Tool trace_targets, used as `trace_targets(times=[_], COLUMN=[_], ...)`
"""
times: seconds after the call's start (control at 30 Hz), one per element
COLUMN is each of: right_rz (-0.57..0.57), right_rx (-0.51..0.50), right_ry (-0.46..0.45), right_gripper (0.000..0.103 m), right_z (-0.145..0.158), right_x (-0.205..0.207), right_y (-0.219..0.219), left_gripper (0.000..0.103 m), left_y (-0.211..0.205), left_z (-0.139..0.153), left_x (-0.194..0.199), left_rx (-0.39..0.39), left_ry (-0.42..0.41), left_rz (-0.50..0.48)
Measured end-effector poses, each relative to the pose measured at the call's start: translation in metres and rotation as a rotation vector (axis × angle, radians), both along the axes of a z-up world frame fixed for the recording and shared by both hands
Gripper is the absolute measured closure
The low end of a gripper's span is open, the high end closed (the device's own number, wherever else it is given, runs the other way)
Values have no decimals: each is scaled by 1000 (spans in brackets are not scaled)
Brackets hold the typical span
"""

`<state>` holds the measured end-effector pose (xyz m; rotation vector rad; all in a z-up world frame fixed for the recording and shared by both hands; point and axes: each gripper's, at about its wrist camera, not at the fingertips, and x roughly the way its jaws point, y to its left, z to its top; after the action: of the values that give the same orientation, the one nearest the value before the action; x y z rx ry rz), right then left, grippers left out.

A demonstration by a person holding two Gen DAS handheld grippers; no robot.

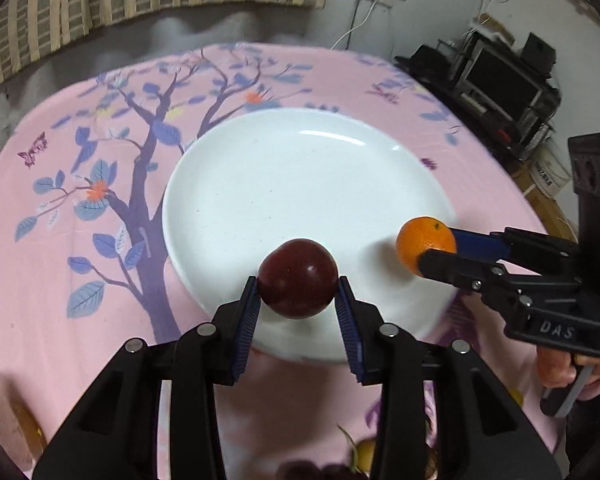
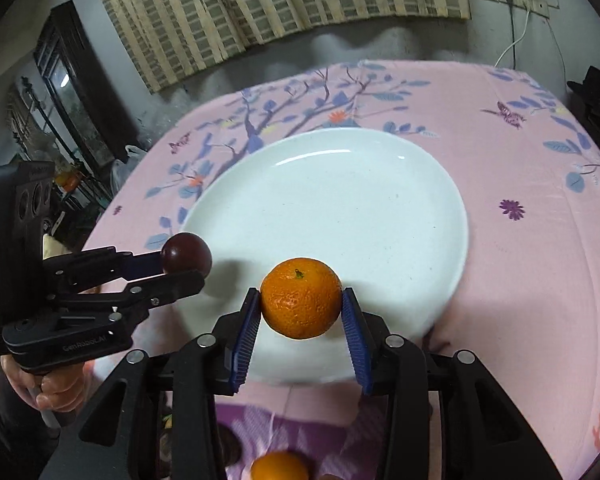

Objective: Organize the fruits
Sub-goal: 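Carry the plum onto the white plate and release while the right tool releases the orange there, then grasp a red cherry tomato with the left tool while the right tool grasps a yellow fruit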

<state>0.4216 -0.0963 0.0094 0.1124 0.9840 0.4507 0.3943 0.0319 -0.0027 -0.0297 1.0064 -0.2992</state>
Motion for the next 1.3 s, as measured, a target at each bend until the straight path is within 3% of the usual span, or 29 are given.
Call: trace_targets(times=[0.13, 0.2, 0.3, 0.37, 0.43, 0.5, 0.63, 0.8, 1.0, 1.2, 1.3], right_rz=[10, 12, -4, -7, 23, 53, 102, 53, 76, 57, 51], right_rx=[-45, -49, -16, -11, 6, -7, -18, -43, -145, -178, -208], right_ry=[-2, 6, 18, 5, -49, -117, -209, -178, -128, -103, -89], right_gripper=[59, 59, 45, 41, 37, 31, 25, 25, 35, 44, 54], right_z=[-13, -17, -15, -2, 14, 31, 41, 13, -12, -24, -29], right_x=[10, 11, 3, -18, -48, -86, -172, -242, -265, -270, -268], right_y=[9, 9, 3, -3, -8, -13, -24, -25, -2, 2, 3], left_gripper=[60, 43, 34, 33, 24, 9, 8, 8, 8, 8, 8], left_y=[-6, -3, 2, 5, 8, 13, 29, 51, 60, 58, 55], left_z=[-11, -12, -3, 6, 18, 27, 28, 12, -15, -13, -14], left_x=[9, 9, 3, -11, -37, -67, -133, -188, -220, -244, -251], left_rx=[49, 56, 44, 34, 41, 67, 89, 35, -23, 0, 7], left_ry=[14, -17, -38, -41, -70, -121, -179, -173, -107, -145, -151], left_rz=[3, 8, 23, 20, 11, 26, 61, 111, 133, 126, 111])
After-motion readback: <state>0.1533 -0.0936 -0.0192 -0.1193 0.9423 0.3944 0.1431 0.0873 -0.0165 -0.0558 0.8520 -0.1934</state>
